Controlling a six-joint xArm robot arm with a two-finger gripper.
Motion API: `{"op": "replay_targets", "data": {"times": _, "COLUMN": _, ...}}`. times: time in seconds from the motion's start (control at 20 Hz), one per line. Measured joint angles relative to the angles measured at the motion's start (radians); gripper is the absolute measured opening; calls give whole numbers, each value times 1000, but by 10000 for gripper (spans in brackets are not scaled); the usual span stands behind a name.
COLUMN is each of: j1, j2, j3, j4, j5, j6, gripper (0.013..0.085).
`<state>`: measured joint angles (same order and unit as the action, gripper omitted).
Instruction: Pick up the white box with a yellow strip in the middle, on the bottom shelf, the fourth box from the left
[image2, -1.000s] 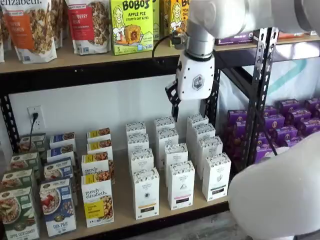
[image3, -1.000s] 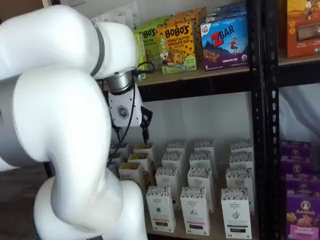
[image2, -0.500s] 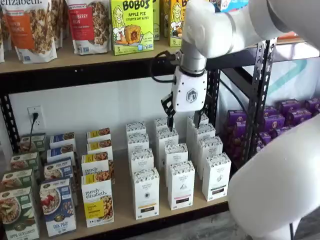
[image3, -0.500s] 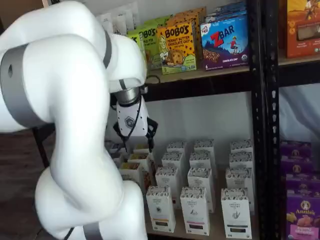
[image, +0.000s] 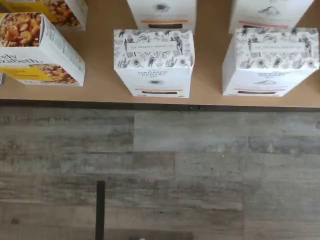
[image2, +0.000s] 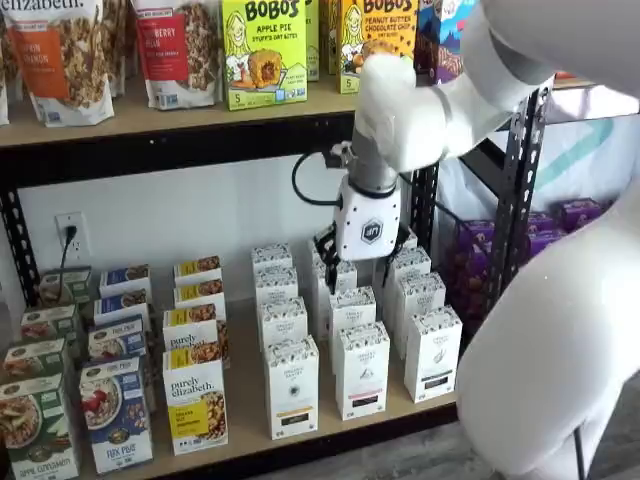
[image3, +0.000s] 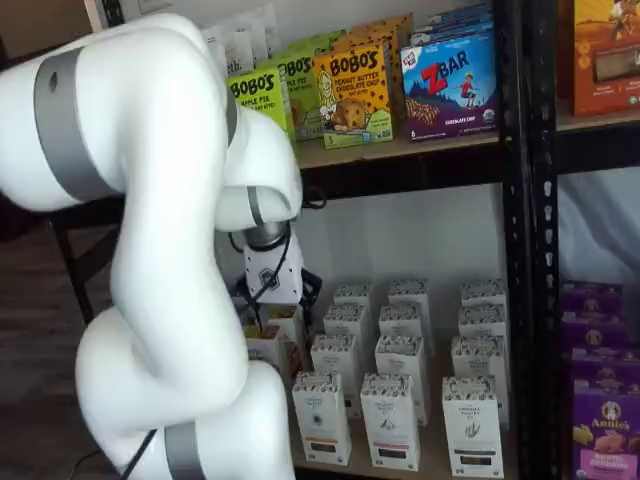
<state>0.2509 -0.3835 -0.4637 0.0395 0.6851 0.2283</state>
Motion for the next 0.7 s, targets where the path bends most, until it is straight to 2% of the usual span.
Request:
{"op": "replay_targets", "data": {"times": 0.25, "j1": 21, "j2": 74, "j3": 6, "j4": 9, "j5": -81, "j6": 12, "gripper": 850}}
{"op": "replay_targets", "data": {"times": 0.45, "j1": 43, "j2": 156, "j3": -8, "j4": -27, "j5": -143, "j6": 61, "gripper": 850}}
{"op": "replay_targets", "data": {"times": 0.7, "j1": 62, "j2": 277, "j3": -51, "j4": -29, "j5": -224, "j6": 80, "gripper": 850}}
